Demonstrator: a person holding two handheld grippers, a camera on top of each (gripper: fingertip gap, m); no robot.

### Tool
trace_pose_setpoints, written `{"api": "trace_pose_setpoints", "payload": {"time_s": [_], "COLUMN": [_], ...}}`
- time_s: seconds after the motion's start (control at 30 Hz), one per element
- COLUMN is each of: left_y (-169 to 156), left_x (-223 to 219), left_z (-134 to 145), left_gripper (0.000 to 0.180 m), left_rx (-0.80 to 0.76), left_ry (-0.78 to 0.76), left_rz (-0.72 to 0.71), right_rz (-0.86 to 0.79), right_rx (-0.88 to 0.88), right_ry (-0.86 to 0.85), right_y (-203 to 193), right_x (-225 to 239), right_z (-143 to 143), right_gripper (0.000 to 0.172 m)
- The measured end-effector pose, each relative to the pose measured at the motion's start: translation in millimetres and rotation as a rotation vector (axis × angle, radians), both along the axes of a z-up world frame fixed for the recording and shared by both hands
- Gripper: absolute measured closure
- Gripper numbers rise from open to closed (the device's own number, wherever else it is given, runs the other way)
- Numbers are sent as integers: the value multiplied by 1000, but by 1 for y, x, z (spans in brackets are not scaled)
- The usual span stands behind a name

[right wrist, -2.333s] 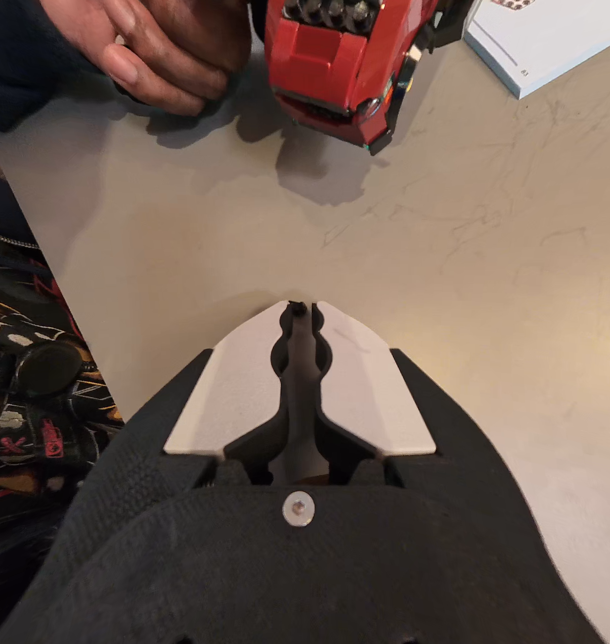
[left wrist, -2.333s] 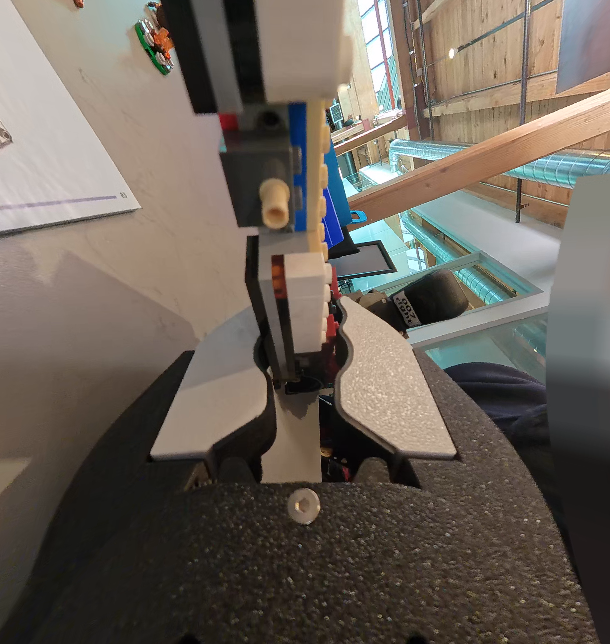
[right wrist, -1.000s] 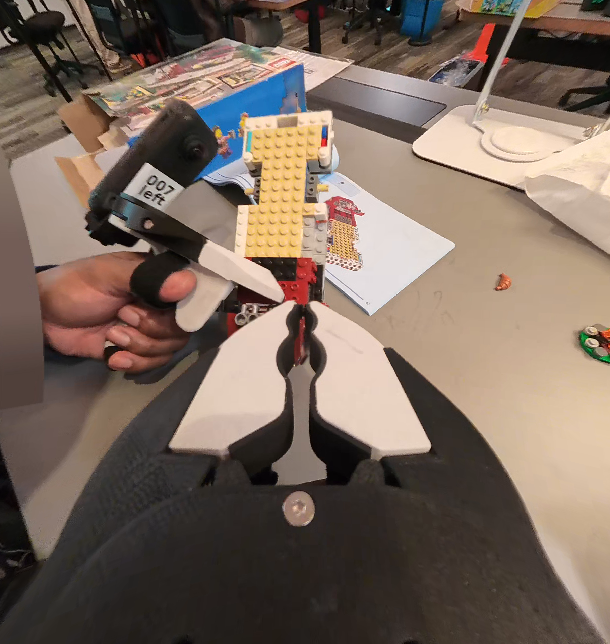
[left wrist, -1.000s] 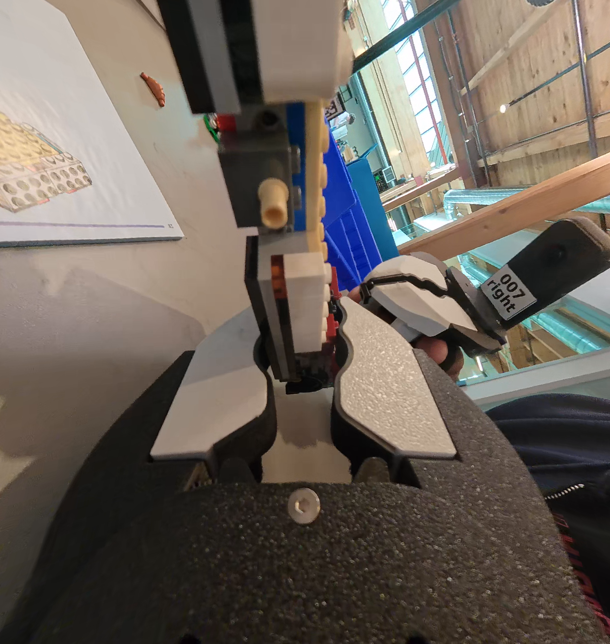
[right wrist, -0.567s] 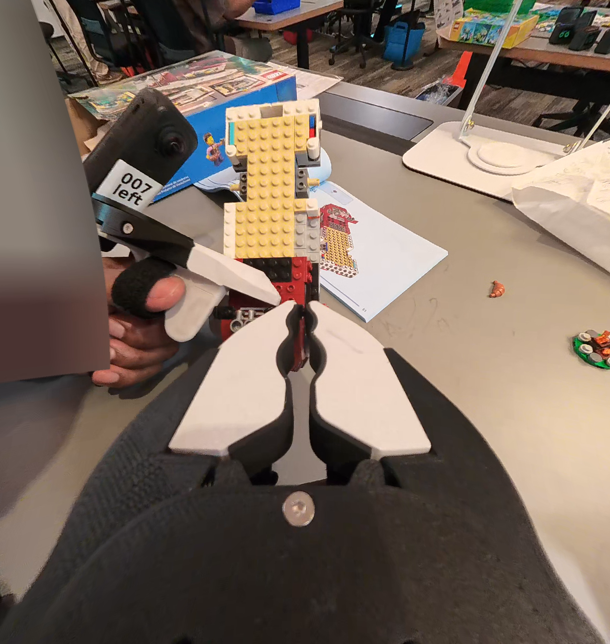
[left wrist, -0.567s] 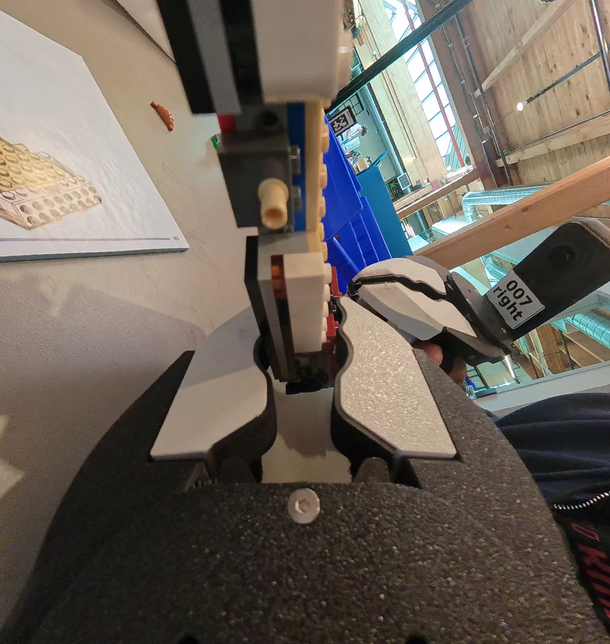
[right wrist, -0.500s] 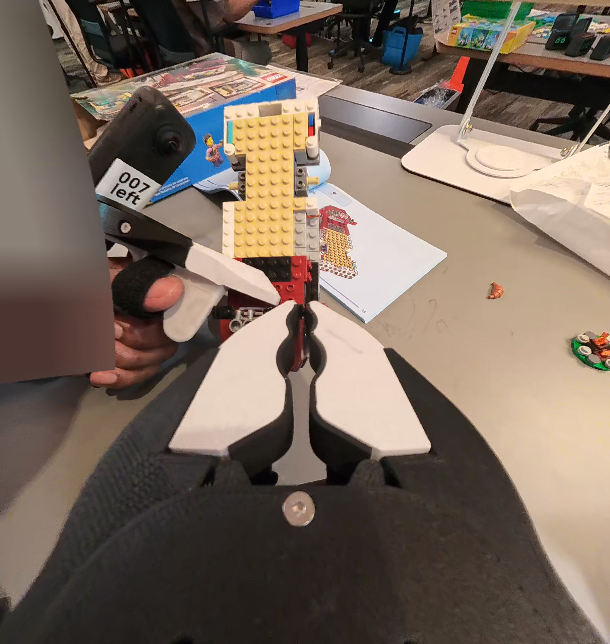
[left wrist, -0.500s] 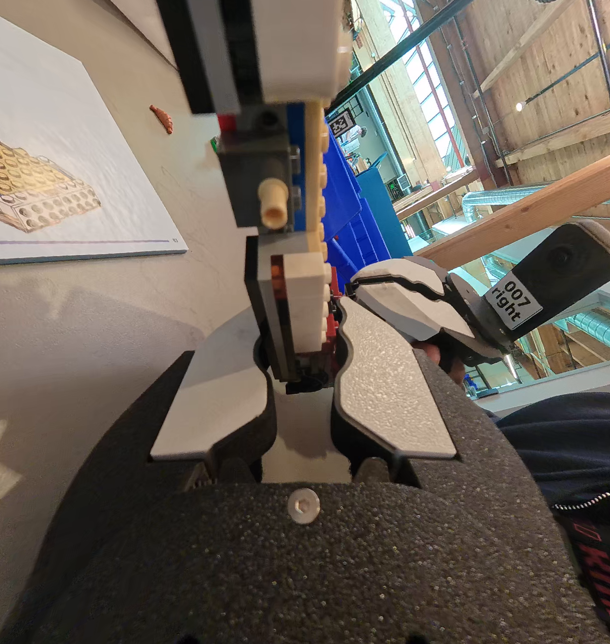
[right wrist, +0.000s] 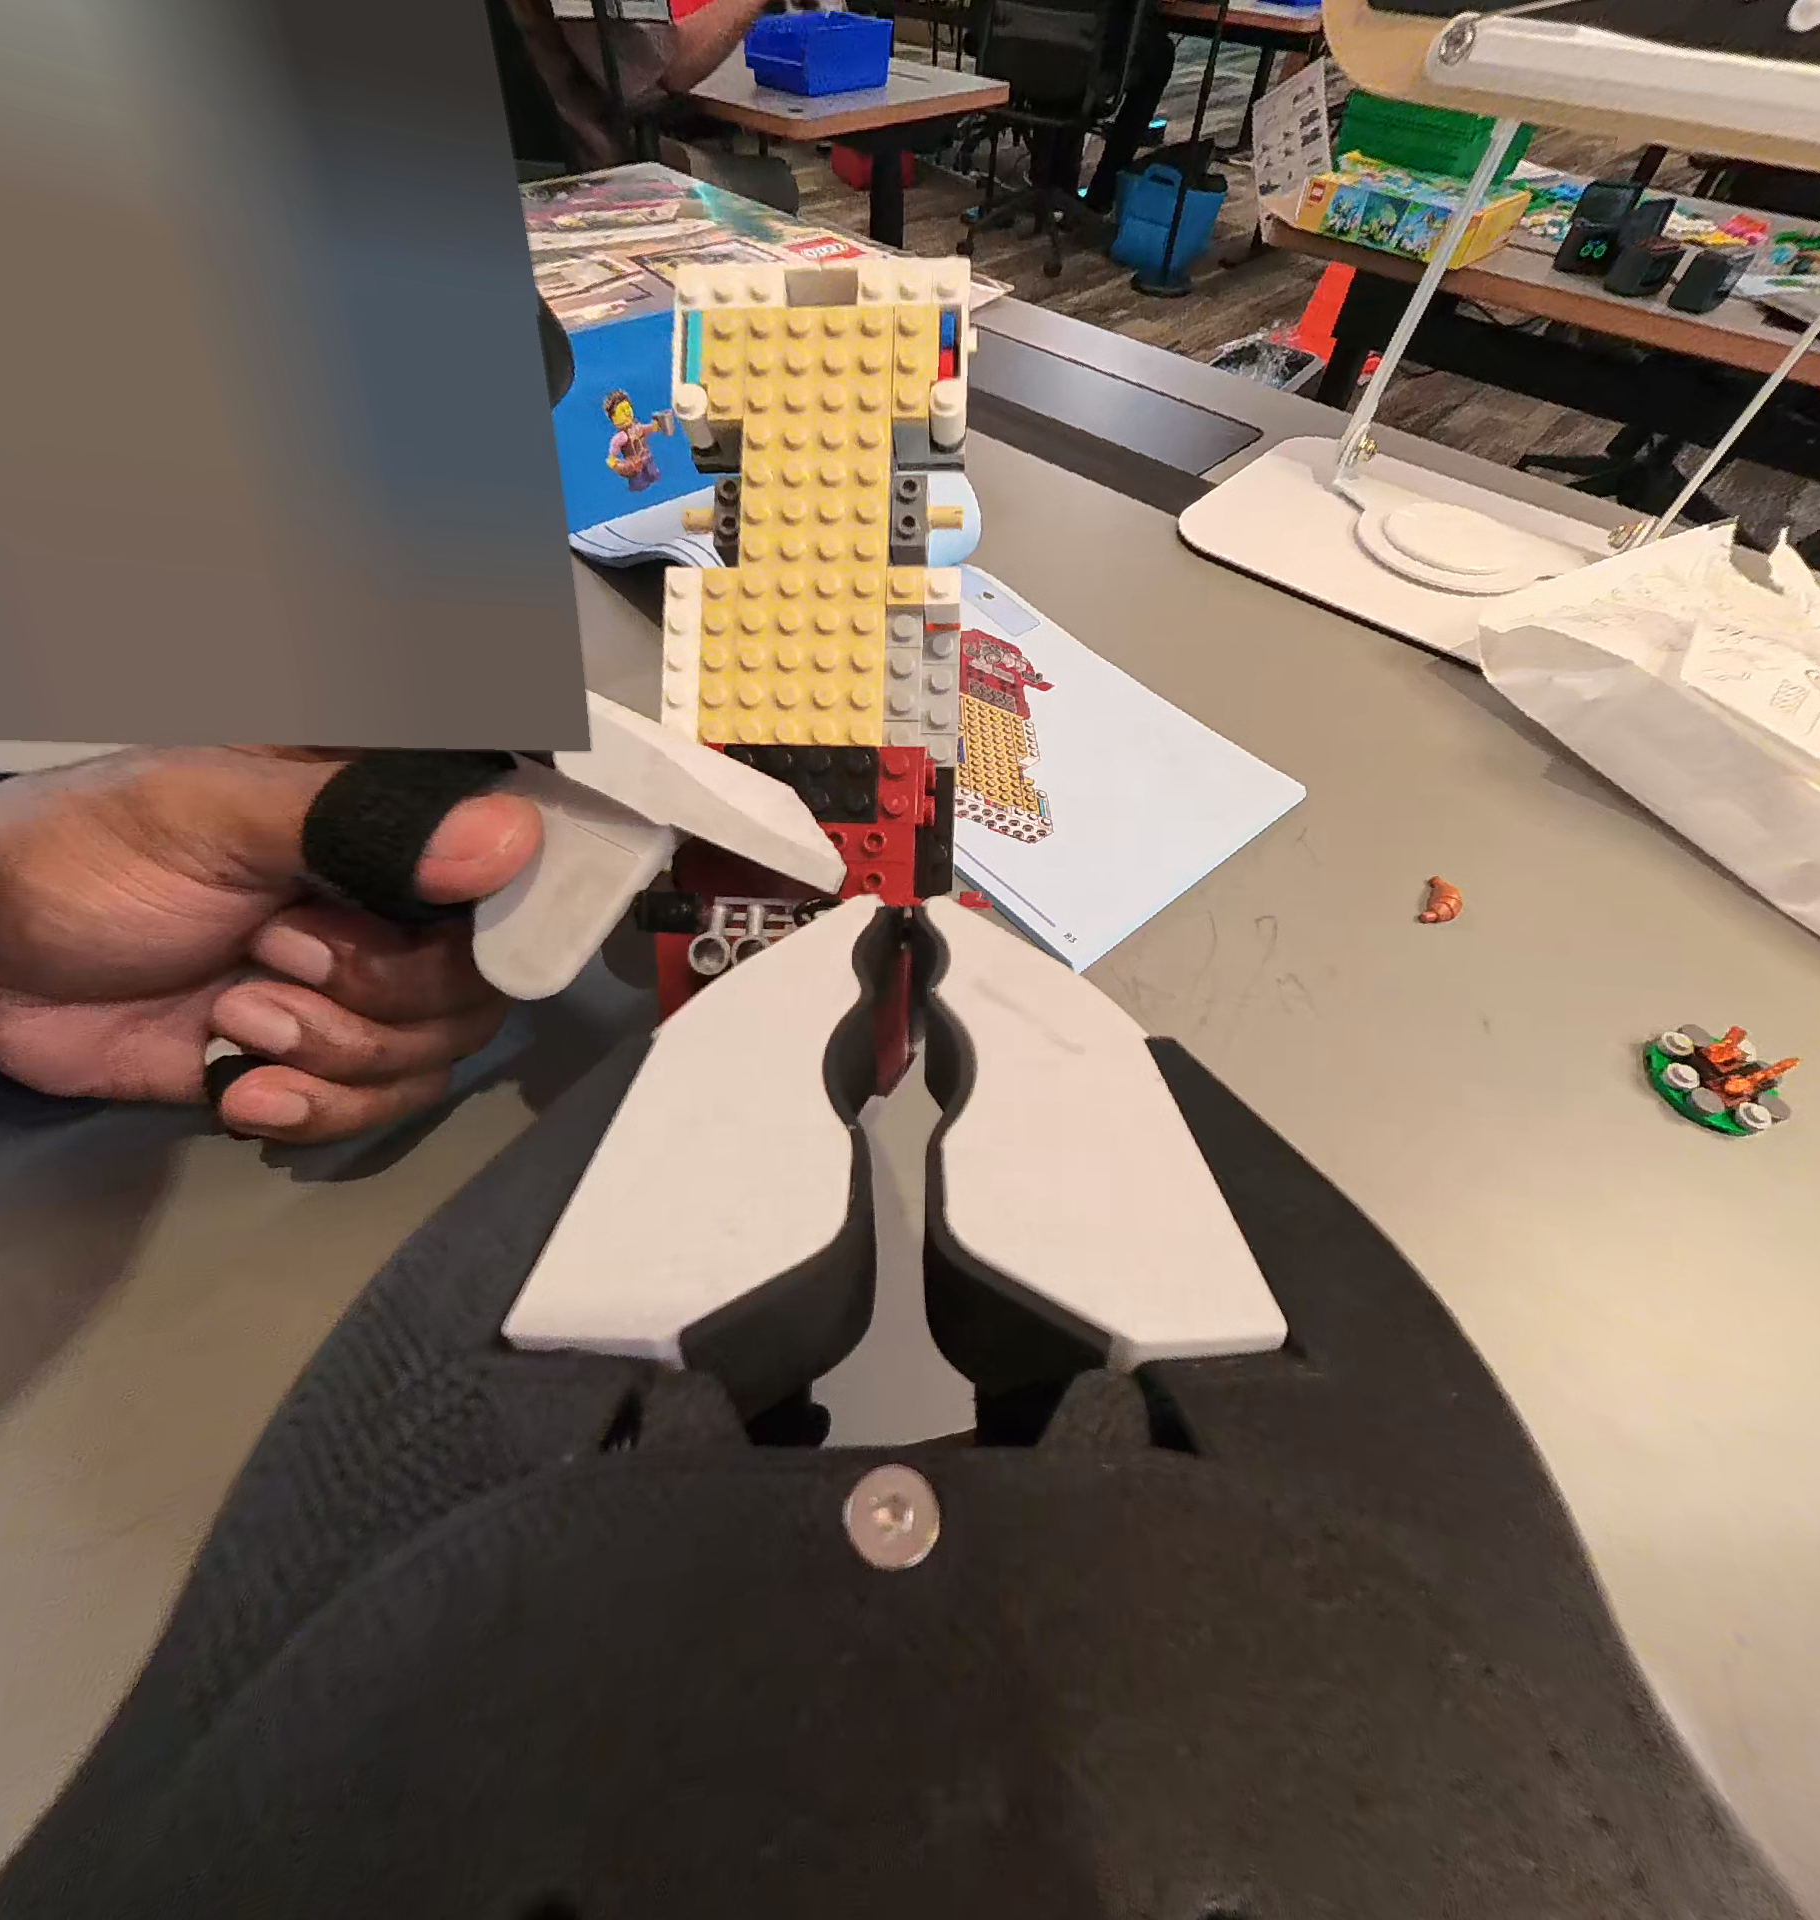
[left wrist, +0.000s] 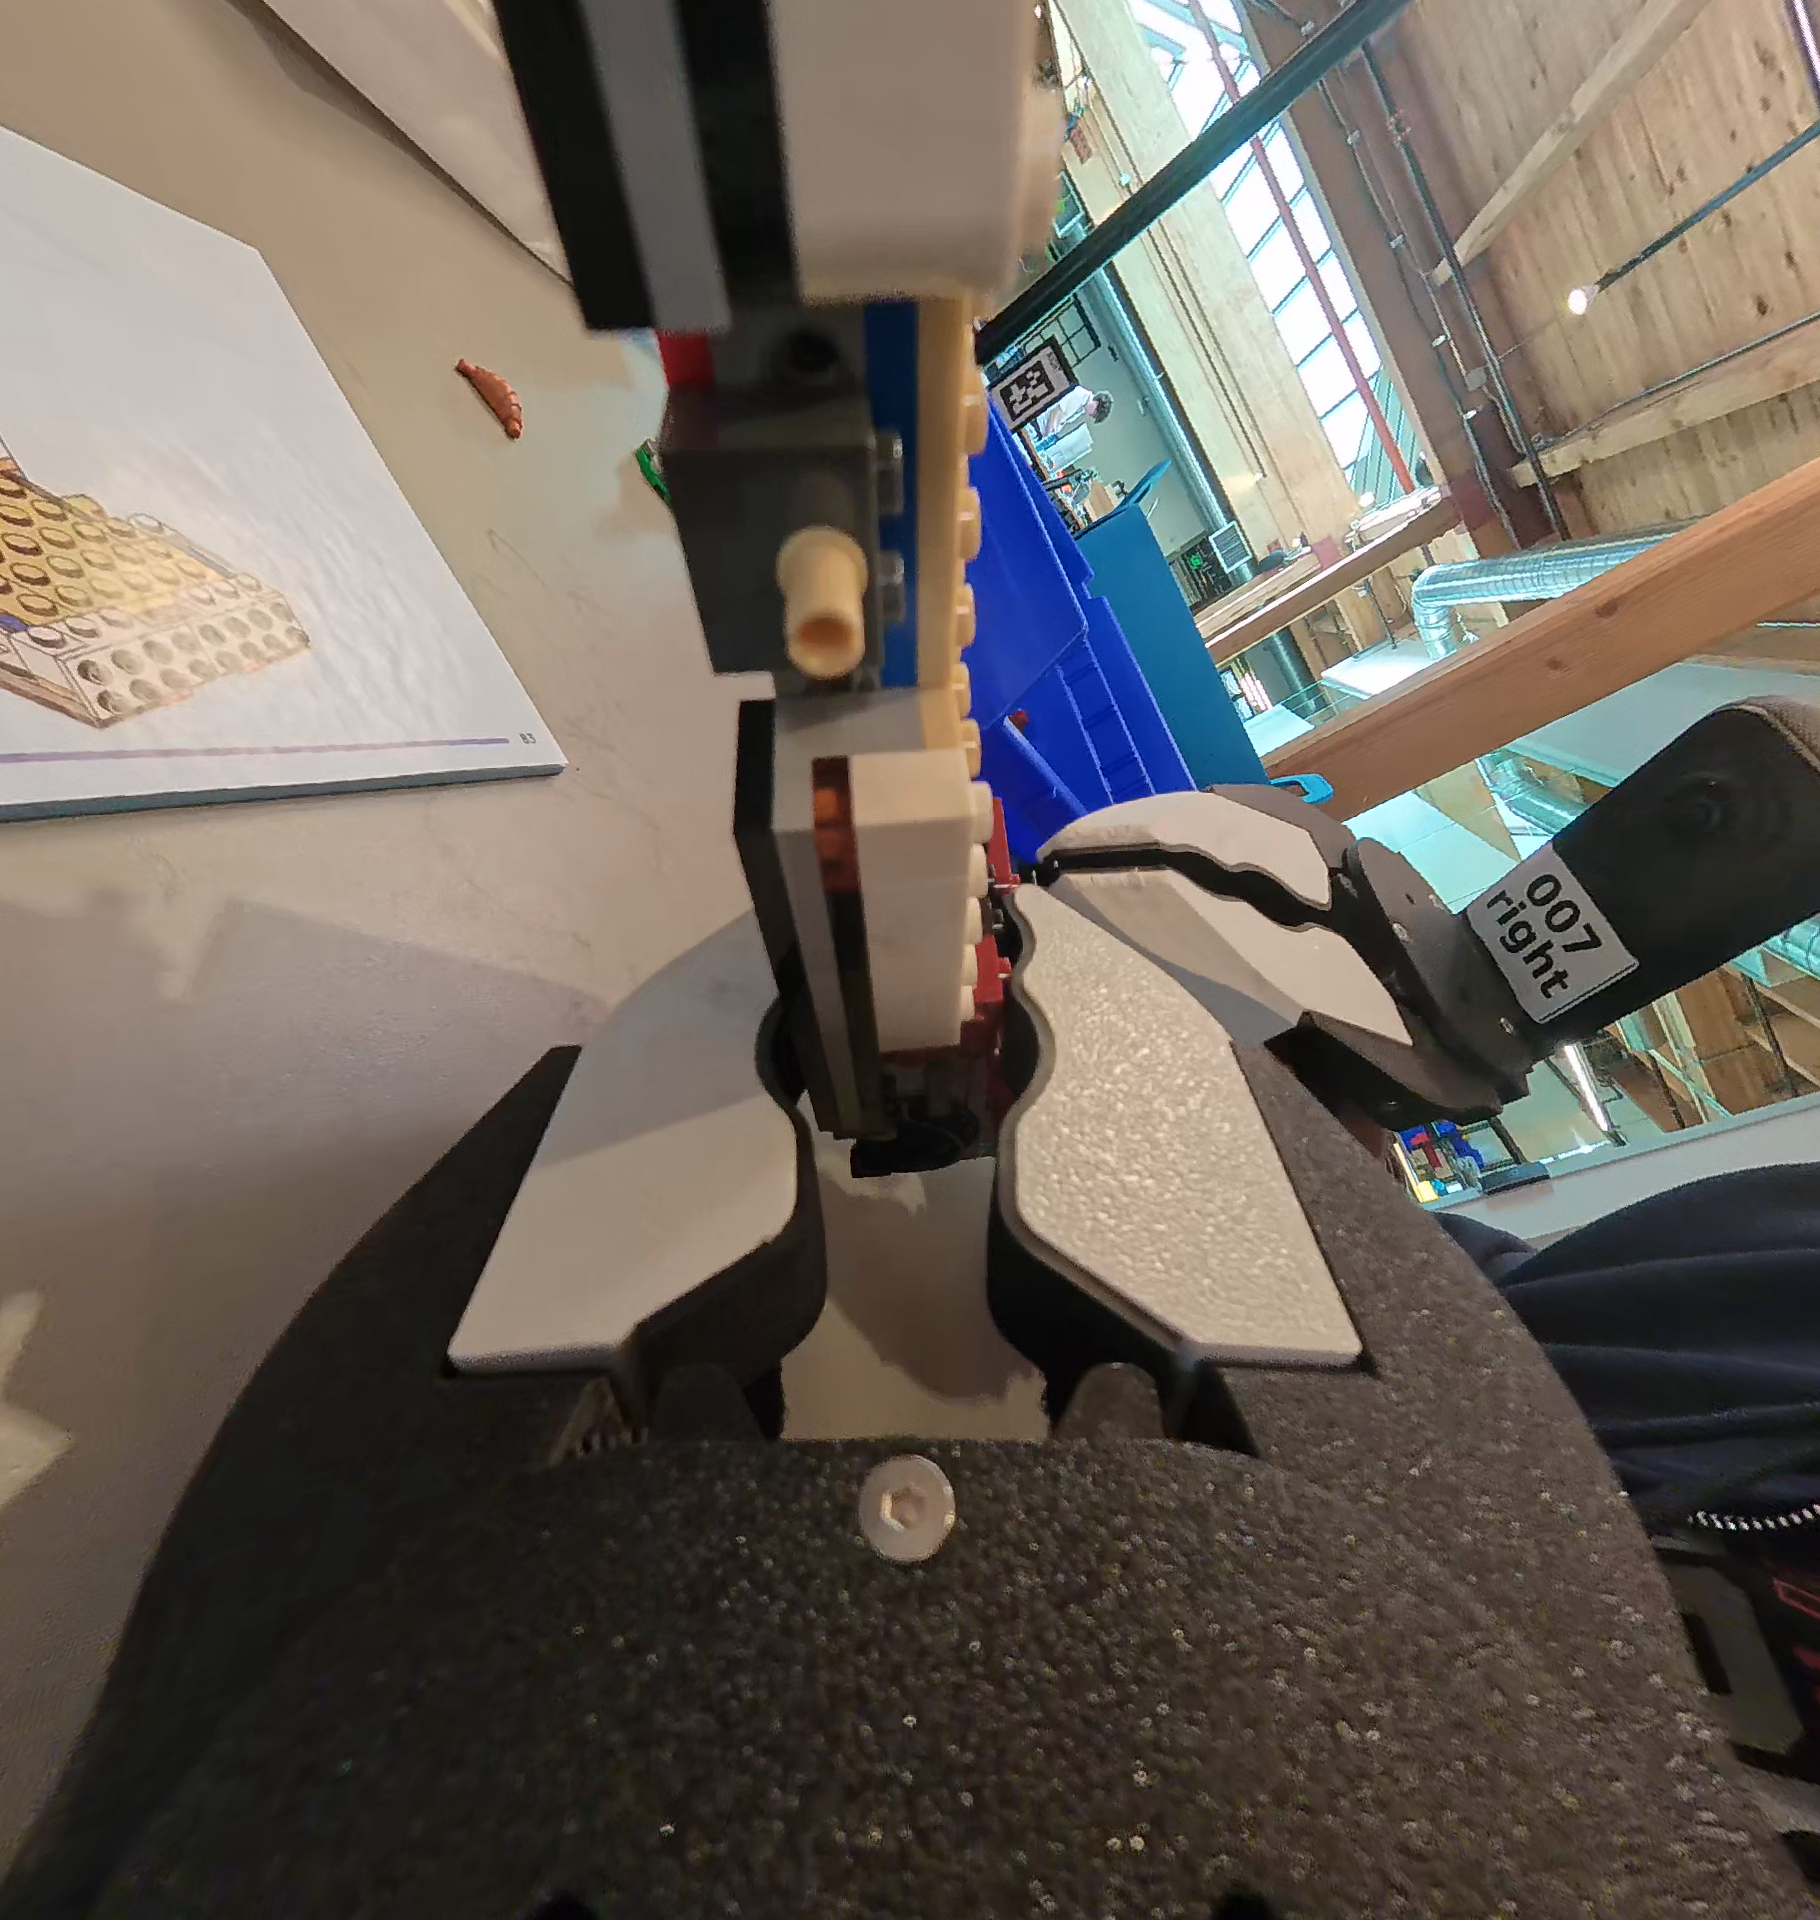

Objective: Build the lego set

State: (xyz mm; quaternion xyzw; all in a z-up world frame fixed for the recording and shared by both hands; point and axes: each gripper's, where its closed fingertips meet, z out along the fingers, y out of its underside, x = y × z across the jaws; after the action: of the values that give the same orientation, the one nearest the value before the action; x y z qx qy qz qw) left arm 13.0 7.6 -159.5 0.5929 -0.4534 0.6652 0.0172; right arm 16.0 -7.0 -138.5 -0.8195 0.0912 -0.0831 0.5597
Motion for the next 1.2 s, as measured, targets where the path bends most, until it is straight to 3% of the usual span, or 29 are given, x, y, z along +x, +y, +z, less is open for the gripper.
{"api": "trace_pose_setpoints", "payload": {"time_s": [1.2], "left_y": [-2], "left_x": [-1], "left_z": [0], "left_gripper": [148], "left_rx": [-98], "left_ry": [34], "left_rz": [-41], "right_rz": [-14], "right_rx": [189], "right_ry": [-72], "right_y": [1], "right_x": [3], "right_z": [4], "right_gripper": [169]}}
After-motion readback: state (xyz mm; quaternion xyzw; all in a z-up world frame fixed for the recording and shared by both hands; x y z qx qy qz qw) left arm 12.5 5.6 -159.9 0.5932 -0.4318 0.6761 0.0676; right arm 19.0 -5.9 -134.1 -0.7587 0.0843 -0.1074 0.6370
